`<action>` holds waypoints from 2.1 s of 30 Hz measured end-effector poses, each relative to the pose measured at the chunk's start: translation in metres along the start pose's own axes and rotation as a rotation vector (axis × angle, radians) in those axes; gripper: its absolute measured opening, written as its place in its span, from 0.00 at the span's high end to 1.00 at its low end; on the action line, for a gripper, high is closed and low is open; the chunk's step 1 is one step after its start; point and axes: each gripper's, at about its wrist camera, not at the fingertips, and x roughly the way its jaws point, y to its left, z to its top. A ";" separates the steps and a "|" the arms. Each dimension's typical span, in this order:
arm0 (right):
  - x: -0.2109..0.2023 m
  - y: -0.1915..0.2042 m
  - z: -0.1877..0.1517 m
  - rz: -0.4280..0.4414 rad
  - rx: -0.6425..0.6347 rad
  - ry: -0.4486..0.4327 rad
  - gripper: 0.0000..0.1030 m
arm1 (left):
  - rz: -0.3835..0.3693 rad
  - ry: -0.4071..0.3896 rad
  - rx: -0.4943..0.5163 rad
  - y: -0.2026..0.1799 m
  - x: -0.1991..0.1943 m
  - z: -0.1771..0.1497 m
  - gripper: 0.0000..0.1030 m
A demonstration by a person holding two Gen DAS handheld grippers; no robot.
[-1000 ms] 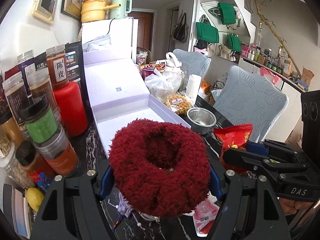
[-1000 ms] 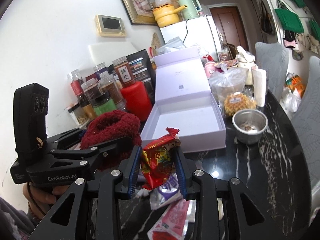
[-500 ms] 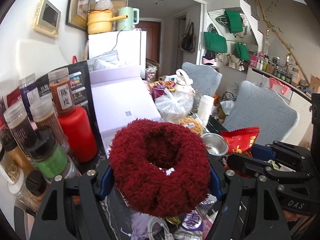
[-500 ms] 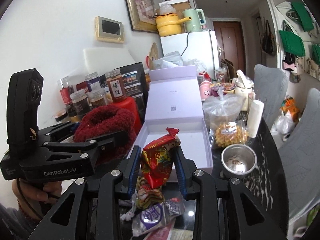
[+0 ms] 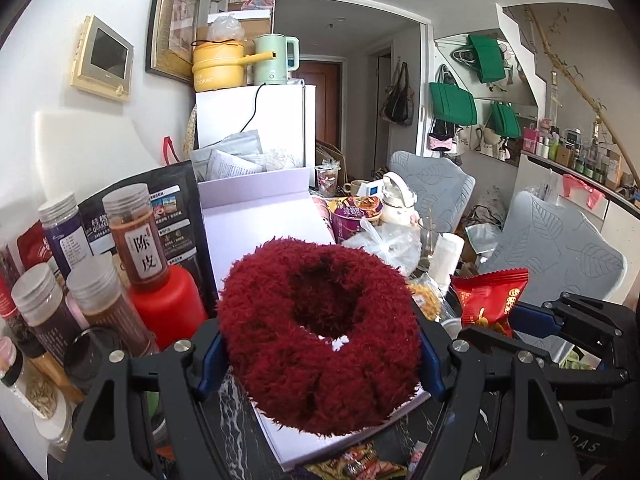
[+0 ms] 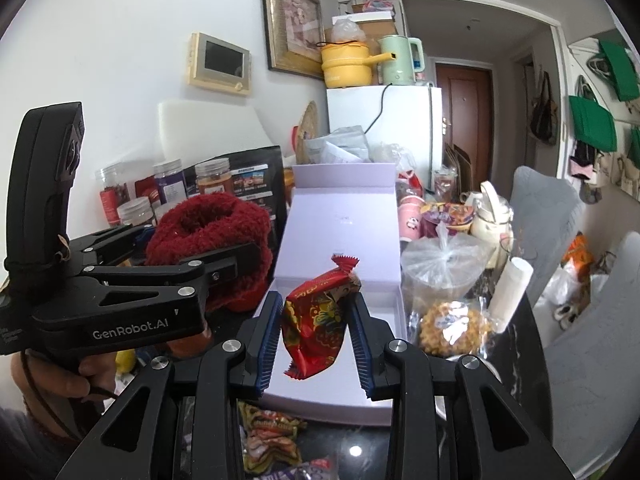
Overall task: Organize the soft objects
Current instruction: 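Lift and carry the ring and packet over the open white gift box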
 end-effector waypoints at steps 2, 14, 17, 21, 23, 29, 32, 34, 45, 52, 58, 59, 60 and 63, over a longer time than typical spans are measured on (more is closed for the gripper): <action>0.005 -0.001 0.005 -0.003 -0.008 -0.005 0.68 | 0.010 -0.006 -0.002 0.004 0.008 0.006 0.27; 0.043 -0.022 0.036 -0.036 -0.006 -0.024 0.68 | 0.049 -0.034 -0.013 0.017 0.047 0.033 0.27; 0.053 -0.027 0.043 -0.039 0.001 -0.030 0.68 | 0.052 -0.032 -0.009 0.019 0.056 0.035 0.27; 0.067 -0.032 0.049 -0.041 0.002 -0.031 0.68 | 0.060 -0.019 -0.020 0.024 0.070 0.033 0.27; 0.073 -0.033 0.049 -0.045 0.002 -0.026 0.68 | 0.062 -0.002 -0.028 0.028 0.078 0.030 0.27; 0.093 -0.041 0.042 -0.040 0.022 0.005 0.68 | 0.078 0.042 -0.025 0.033 0.097 0.024 0.27; 0.104 -0.046 0.038 -0.044 0.034 0.034 0.68 | 0.087 0.067 -0.021 0.034 0.105 0.022 0.27; 0.107 -0.048 0.036 -0.046 0.035 0.045 0.68 | 0.088 0.087 -0.023 0.034 0.112 0.019 0.27; 0.134 -0.062 0.025 -0.085 0.046 0.127 0.68 | 0.094 0.186 0.012 0.025 0.148 0.004 0.27; 0.152 -0.063 0.017 -0.086 0.045 0.177 0.68 | 0.103 0.246 0.013 0.025 0.168 -0.005 0.27; 0.166 -0.064 0.010 -0.088 0.045 0.218 0.68 | 0.113 0.293 0.001 0.028 0.182 -0.012 0.27; 0.169 -0.064 0.009 -0.088 0.045 0.226 0.68 | 0.115 0.300 0.001 0.028 0.184 -0.013 0.27; 0.172 -0.064 0.007 -0.089 0.044 0.234 0.68 | 0.117 0.309 0.003 0.028 0.187 -0.015 0.27; 0.182 -0.066 0.002 -0.088 0.047 0.266 0.68 | 0.123 0.336 0.008 0.028 0.194 -0.019 0.27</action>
